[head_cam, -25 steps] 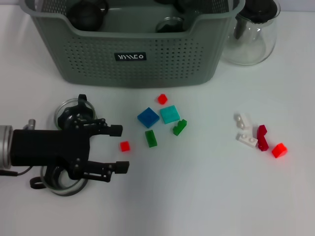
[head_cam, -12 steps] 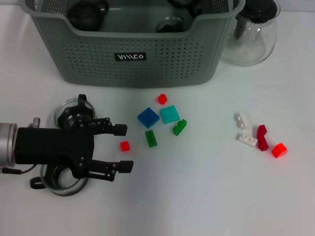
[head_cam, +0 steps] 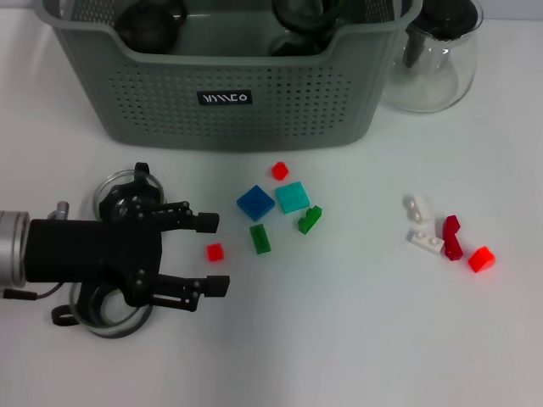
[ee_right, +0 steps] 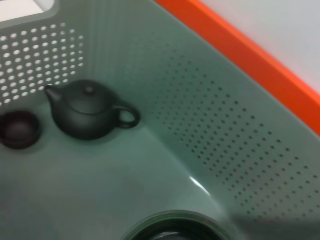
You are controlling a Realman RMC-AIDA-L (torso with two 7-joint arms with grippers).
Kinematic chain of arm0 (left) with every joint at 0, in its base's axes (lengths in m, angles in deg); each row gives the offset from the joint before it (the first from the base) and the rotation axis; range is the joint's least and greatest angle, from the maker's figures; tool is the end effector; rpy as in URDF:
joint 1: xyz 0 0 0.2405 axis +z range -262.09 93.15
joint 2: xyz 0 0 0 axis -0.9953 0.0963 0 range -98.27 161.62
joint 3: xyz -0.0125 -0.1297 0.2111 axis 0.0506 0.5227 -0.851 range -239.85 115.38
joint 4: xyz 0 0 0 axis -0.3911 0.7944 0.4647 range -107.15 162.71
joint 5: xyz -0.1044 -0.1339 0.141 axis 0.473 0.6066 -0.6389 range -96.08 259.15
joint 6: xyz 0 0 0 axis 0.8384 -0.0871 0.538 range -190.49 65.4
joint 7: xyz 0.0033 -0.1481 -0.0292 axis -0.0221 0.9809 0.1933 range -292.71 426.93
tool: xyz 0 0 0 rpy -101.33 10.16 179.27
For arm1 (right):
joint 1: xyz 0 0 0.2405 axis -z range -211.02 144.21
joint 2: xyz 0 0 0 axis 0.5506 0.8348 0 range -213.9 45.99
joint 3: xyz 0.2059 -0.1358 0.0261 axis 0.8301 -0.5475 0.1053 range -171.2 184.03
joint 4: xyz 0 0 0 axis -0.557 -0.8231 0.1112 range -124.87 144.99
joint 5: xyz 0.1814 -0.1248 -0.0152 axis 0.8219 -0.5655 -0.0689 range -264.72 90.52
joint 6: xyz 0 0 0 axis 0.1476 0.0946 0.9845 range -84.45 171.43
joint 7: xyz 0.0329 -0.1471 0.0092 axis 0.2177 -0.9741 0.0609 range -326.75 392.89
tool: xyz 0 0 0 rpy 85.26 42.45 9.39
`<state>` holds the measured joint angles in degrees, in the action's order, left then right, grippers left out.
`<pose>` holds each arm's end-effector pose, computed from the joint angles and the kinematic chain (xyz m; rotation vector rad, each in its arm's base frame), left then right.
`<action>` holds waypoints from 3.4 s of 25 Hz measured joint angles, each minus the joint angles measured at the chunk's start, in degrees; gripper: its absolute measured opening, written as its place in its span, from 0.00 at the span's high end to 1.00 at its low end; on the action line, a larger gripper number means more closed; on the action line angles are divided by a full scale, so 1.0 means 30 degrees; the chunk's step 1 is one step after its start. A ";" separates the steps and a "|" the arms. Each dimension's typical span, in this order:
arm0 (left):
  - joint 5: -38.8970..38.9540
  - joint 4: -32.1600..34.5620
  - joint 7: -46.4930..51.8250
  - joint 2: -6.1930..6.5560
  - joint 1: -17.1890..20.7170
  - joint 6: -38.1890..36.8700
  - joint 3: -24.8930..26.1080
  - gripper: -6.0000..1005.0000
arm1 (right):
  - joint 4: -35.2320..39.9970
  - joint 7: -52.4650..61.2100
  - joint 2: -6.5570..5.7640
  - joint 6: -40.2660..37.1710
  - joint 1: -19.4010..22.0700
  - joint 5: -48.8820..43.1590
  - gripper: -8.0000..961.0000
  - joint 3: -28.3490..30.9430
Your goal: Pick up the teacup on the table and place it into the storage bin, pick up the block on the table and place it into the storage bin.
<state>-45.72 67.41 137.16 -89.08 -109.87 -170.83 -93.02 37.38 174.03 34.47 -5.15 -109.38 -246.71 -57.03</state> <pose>-0.2780 0.2651 -0.0009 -2.9488 -0.5249 -0.7835 0.0597 0.5065 -0.0467 -2.4105 0.4995 -0.2729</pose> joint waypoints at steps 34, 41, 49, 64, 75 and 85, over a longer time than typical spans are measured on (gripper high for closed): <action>0.0017 -0.0174 -0.0067 0.0028 0.0148 -0.0031 0.0006 0.15 | -0.0613 0.0123 0.0398 0.0035 0.0305 -0.0205 0.87 -0.0650; 0.0025 -0.0173 -0.0070 0.0027 0.0126 -0.0030 -0.0022 0.16 | -0.0564 0.0123 0.0451 -0.0008 0.0336 -0.0204 0.83 -0.0820; -0.0005 -0.0174 -0.0079 0.0028 0.0153 -0.0028 0.0031 0.16 | -0.0262 0.0122 0.0506 -0.0021 0.0338 -0.0204 0.58 -0.1002; -0.0100 -0.0174 -0.0001 0.0098 0.0170 -0.0092 0.0098 0.16 | 0.8797 0.0597 0.0565 -0.3230 0.2942 0.1182 0.34 -0.0851; -0.0033 -0.0139 0.0035 0.0178 0.0187 -0.0524 0.0178 0.16 | 1.8203 -0.2018 0.0456 -0.9278 0.8335 1.0409 0.34 -0.0850; -0.0123 0.0237 0.0308 0.0638 0.0424 -0.0816 0.0761 0.16 | 1.9826 -0.5277 0.0127 -1.6271 1.3347 1.5232 0.34 0.0061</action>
<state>-46.09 68.12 138.08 -87.17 -108.60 -173.27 -90.74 96.86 158.20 34.86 -53.96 -69.34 -201.02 -56.85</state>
